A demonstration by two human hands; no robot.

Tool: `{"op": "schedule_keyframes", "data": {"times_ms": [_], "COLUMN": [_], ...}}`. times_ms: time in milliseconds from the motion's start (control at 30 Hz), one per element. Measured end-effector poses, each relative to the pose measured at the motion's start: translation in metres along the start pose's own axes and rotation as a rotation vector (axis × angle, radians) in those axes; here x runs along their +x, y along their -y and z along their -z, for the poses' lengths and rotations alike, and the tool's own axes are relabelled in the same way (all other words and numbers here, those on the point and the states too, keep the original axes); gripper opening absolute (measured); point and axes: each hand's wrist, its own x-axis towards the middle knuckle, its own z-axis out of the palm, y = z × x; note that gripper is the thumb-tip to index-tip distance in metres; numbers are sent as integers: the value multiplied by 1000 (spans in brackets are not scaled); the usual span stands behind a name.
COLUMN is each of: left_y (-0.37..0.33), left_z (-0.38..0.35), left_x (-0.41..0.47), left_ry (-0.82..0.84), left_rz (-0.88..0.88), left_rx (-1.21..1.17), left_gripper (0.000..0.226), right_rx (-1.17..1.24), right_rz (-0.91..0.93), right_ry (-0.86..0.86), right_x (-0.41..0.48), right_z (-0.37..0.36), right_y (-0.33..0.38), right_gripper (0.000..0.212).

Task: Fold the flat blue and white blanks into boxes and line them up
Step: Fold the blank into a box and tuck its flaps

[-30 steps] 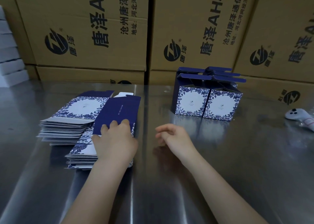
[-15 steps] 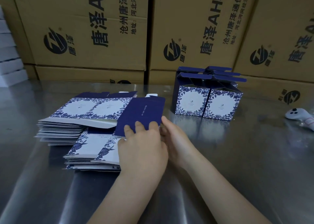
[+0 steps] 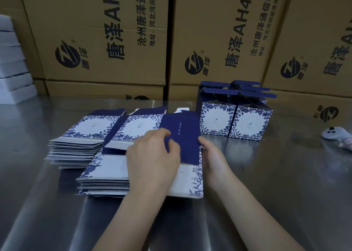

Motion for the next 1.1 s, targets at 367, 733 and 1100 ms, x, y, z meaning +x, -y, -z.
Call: {"op": "schedule_keyframes", "data": {"times_ms": [367,733,1100], "left_y": [31,51,55], "left_z": [13,19,14], "left_x": [26,38,39], "left_ry": [-137,42,6], "left_rz": [234,438,375], "left_rx": [1,-78,-95], "left_gripper": [38,63,59], "right_rx": [-129,-124,-114], "right_rz": [71,198,215], "right_ry": [-151,-159,-150], "right_x": [-2,-4,-1], "right_z": [12,22,26], "right_y": [19,37,38], "right_gripper": [25,28,29]}}
